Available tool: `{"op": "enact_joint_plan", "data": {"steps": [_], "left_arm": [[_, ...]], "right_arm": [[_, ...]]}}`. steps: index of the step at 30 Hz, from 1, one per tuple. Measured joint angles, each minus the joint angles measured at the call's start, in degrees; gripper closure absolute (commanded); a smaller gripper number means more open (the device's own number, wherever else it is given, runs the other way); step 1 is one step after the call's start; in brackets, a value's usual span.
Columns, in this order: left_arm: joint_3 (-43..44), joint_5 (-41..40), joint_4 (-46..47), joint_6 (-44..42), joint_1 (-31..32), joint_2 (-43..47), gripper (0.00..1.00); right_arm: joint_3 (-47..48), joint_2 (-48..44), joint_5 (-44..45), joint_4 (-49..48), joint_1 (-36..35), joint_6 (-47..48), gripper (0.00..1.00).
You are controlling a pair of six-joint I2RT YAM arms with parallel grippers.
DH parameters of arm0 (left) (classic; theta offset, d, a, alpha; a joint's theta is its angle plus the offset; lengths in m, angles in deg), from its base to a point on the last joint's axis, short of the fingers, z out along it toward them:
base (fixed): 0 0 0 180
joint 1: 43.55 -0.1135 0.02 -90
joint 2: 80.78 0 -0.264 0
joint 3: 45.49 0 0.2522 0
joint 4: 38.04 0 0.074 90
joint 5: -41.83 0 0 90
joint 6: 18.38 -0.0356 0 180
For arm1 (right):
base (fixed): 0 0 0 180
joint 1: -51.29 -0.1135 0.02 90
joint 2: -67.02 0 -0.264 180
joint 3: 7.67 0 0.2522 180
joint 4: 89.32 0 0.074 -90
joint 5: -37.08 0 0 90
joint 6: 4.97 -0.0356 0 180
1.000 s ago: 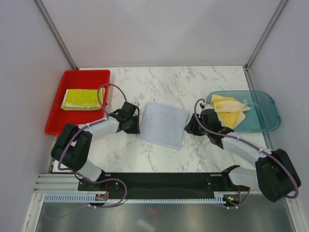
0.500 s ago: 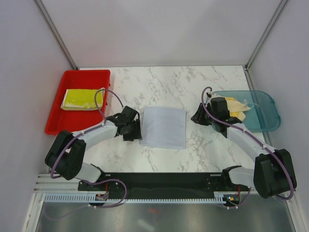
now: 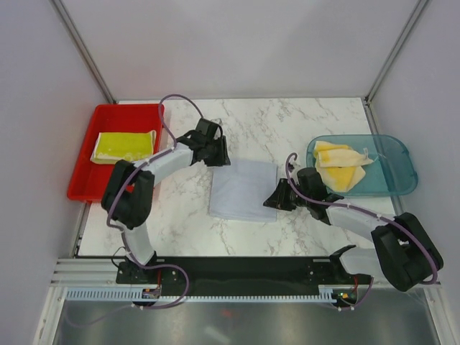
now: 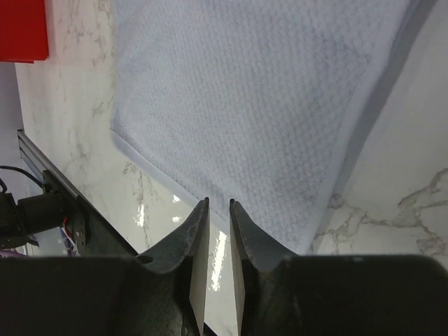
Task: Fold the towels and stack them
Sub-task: Fold the towel
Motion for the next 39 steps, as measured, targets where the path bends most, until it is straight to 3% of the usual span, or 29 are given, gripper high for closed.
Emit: {"op": "enact_joint_plan", "data": {"steps": [6,16,19,23,28,33,39], "left_arm": [[3.5,3.1,0.9,-2.4,-5.2,-12.6,0.6],[6.5,9.6,4.0,-2.9,-9.3,-15.5,0.57],[6.4,11.5,4.0,-3.0,-9.3,-15.4,0.56],[6.5,12.9,3.6,-3.1,-9.3,-15.1,0.53],[9.3,13.9,1.8,-3.7,-9.3,-15.1,0.53],[11.6,14.1,1.7,-4.3,-9.4,-15.8,0.53],[11.7,14.4,1.2,-4.5,-10.4,-19.1,0.53]], "right_arm": [[-5.4,3.1,1.5,-5.9,0.0,-0.2,0.77],[-3.7,6.8,1.8,-6.2,0.0,3.7,0.78],[0.7,5.9,1.9,-2.3,0.4,4.8,0.81],[12.6,9.5,1.3,-0.5,3.7,7.1,0.96],[26.4,23.2,-0.4,-1.1,9.7,10.2,0.98],[29.9,32.7,-0.6,1.6,11.6,12.5,0.98],[34.7,37.6,2.0,4.9,11.9,15.5,0.98]]}}
